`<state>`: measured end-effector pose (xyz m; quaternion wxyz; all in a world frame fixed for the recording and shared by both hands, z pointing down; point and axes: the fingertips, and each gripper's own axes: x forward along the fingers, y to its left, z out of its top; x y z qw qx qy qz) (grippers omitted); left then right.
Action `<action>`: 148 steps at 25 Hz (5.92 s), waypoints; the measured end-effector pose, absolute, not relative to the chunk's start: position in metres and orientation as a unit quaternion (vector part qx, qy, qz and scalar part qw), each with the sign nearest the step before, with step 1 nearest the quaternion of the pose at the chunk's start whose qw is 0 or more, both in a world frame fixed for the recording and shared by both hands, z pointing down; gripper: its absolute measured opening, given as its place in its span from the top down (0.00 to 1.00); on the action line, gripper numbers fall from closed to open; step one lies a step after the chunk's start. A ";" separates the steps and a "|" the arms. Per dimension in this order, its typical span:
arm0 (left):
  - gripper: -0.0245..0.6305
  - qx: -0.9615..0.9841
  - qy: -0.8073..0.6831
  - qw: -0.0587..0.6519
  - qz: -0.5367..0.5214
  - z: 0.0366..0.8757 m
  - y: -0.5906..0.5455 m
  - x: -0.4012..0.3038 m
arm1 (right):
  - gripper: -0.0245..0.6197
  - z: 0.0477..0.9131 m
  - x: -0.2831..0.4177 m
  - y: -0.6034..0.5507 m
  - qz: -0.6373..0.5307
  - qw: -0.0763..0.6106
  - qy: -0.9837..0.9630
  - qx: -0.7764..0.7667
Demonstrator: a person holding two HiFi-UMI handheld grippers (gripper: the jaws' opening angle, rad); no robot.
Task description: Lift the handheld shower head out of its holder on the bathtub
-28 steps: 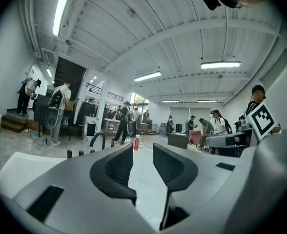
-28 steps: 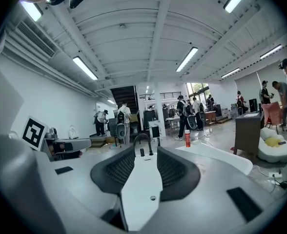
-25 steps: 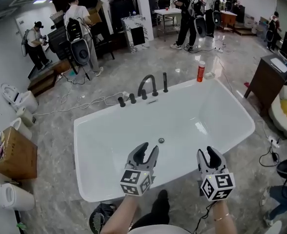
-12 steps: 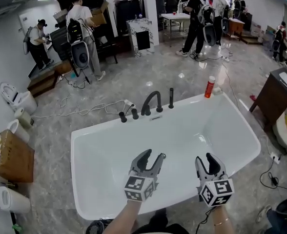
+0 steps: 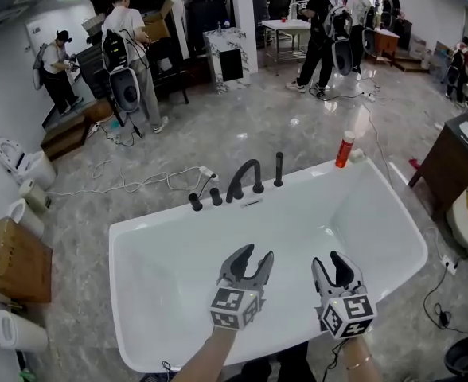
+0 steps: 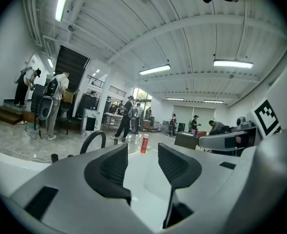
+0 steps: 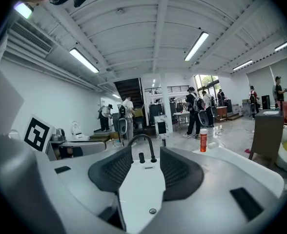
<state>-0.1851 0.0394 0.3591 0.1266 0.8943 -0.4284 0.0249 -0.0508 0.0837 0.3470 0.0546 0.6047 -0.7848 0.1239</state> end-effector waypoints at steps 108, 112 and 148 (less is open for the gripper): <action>0.76 0.807 -0.549 0.067 0.207 0.707 -0.554 0.061 | 0.79 0.696 0.158 -0.289 0.259 0.095 -0.802 0.529; 0.76 0.818 -0.536 0.043 0.205 0.685 -0.540 0.062 | 0.79 0.680 0.146 -0.290 0.252 0.092 -0.808 0.525; 0.76 0.854 -0.494 -0.061 0.150 0.410 -0.428 0.057 | 0.79 0.479 0.104 -0.247 0.167 0.055 -0.821 0.542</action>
